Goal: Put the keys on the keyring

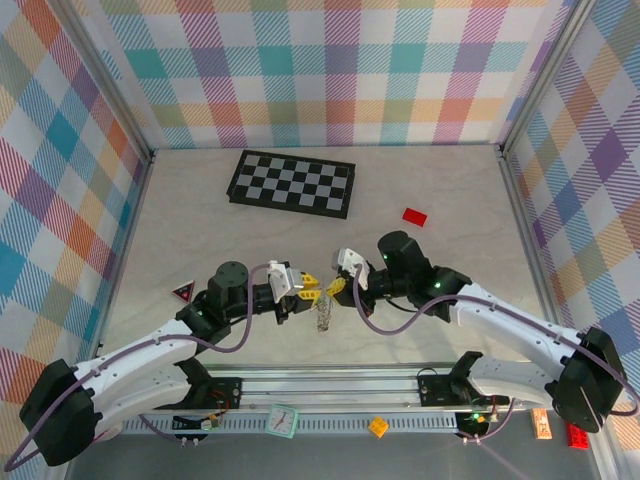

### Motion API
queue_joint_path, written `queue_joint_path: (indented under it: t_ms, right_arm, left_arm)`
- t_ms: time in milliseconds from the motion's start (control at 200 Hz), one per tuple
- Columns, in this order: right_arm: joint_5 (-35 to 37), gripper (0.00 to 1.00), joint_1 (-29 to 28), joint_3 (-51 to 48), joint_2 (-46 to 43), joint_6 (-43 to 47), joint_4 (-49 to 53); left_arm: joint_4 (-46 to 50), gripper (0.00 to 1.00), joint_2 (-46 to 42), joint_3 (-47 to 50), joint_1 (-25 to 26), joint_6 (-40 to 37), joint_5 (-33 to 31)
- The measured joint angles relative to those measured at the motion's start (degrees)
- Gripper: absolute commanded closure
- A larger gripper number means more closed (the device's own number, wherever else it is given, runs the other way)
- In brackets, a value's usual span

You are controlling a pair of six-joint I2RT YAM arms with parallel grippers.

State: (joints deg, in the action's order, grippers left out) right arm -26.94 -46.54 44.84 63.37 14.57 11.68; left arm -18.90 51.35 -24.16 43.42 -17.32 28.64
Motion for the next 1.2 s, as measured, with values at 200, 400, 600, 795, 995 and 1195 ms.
queue_joint_path:
  t_ms: [200, 400, 600, 795, 995, 1195]
  right_arm:
    - [0.98, 1.00, -0.02, 6.80, 2.56, 5.84, 8.46]
    - [2.12, 1.00, -1.27, 11.17, 4.68, 9.77, 14.78]
    - [3.72, 1.00, -3.04, 13.81, 7.10, 12.35, 18.01]
    - [4.63, 0.97, -3.08, 13.73, 7.15, 12.28, 17.94]
    - [5.20, 0.72, -1.92, 8.66, 2.51, 5.79, 12.79]
    - [2.75, 0.67, 0.24, 2.10, -2.58, -6.34, 5.25]
  left_arm:
    - [7.87, 0.75, 0.31, -4.07, 0.00, -3.58, -0.20]
    - [10.82, 0.77, 2.27, -5.90, 0.00, -5.25, 0.26]
    - [11.80, 0.96, 3.34, -6.12, 0.00, -6.08, 1.70]
    - [12.81, 1.00, 3.34, -6.16, 0.00, -6.56, 2.40]
    - [10.73, 1.00, 2.75, -4.94, 0.00, -5.88, 2.38]
    - [7.72, 1.00, 2.45, -2.91, 0.00, -4.48, 2.19]
